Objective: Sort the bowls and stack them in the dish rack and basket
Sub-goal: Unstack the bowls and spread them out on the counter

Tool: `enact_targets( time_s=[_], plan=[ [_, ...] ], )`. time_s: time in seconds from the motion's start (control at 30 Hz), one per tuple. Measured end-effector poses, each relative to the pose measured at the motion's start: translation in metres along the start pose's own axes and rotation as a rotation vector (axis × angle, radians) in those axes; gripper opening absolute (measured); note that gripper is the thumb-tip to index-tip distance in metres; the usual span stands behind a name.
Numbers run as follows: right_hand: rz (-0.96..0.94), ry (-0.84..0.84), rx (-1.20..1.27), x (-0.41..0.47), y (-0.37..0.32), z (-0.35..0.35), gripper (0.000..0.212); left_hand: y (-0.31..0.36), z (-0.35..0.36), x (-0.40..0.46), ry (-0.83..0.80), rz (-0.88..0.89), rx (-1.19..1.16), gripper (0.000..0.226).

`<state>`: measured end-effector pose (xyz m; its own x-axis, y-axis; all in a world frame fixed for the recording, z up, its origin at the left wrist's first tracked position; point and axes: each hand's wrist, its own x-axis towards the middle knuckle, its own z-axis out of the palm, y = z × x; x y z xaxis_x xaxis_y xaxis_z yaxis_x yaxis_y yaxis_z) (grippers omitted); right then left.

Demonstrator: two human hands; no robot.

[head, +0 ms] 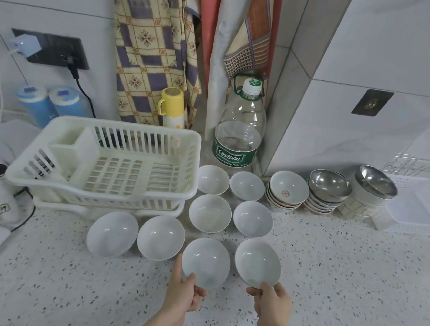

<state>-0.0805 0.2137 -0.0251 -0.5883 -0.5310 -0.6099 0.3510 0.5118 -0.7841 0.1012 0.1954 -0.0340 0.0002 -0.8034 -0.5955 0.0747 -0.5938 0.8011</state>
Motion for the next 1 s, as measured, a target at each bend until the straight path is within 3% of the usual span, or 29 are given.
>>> enact_targets(
  time_s=[1.0],
  plan=[
    [-0.026, -0.119, -0.110, 0.014, 0.006, -0.003, 0.028, -0.009, 0.012, 0.013, 0.023, -0.046, -0.094, 0.053]
  ],
)
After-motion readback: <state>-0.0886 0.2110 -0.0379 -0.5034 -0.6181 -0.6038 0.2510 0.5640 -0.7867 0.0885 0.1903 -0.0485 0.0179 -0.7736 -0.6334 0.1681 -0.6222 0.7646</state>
